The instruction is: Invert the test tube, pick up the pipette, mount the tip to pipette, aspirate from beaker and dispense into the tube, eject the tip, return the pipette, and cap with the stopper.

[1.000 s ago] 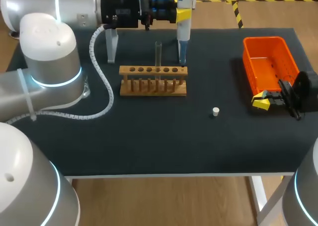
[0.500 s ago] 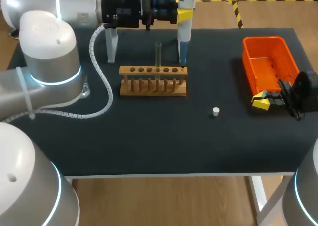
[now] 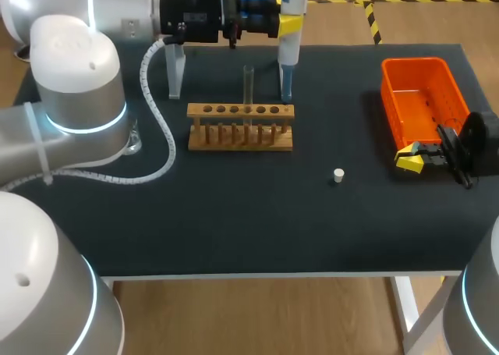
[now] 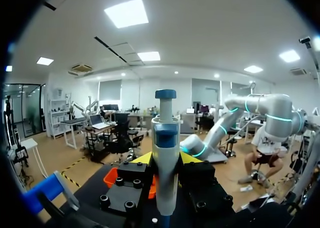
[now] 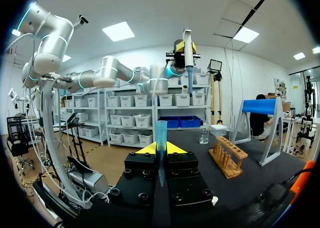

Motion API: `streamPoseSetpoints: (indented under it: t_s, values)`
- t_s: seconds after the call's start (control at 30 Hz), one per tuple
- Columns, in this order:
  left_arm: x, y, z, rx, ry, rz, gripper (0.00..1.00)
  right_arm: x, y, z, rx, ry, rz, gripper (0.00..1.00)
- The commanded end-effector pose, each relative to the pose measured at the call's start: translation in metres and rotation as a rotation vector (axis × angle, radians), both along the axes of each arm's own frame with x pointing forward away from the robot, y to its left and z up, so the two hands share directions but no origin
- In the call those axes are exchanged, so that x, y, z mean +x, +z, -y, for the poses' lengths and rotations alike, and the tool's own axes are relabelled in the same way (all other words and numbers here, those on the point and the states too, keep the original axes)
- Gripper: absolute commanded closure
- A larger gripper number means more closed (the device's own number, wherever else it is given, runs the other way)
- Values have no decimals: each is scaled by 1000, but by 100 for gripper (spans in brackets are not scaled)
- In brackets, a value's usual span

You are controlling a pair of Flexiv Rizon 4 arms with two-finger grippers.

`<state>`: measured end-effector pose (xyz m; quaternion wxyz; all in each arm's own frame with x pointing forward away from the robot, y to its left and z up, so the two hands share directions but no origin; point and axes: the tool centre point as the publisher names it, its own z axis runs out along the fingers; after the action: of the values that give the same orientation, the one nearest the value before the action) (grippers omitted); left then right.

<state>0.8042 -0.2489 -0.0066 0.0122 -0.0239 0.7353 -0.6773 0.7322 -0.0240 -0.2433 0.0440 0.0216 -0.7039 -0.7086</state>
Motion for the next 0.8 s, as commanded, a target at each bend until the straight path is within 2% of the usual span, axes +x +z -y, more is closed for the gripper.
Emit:
streamPoseSetpoints:
  t_s: [0.03,0.3,0.8]
  values:
    - [-2,2,0,8,7,5,100,-1,0,1,0,0,1,100]
    - [-5,3,0,11,15,40,100,-1,0,1,0,0,1,100]
    - [-7,2,-2,26,27,46,100,-1,0,1,0,0,1,100]
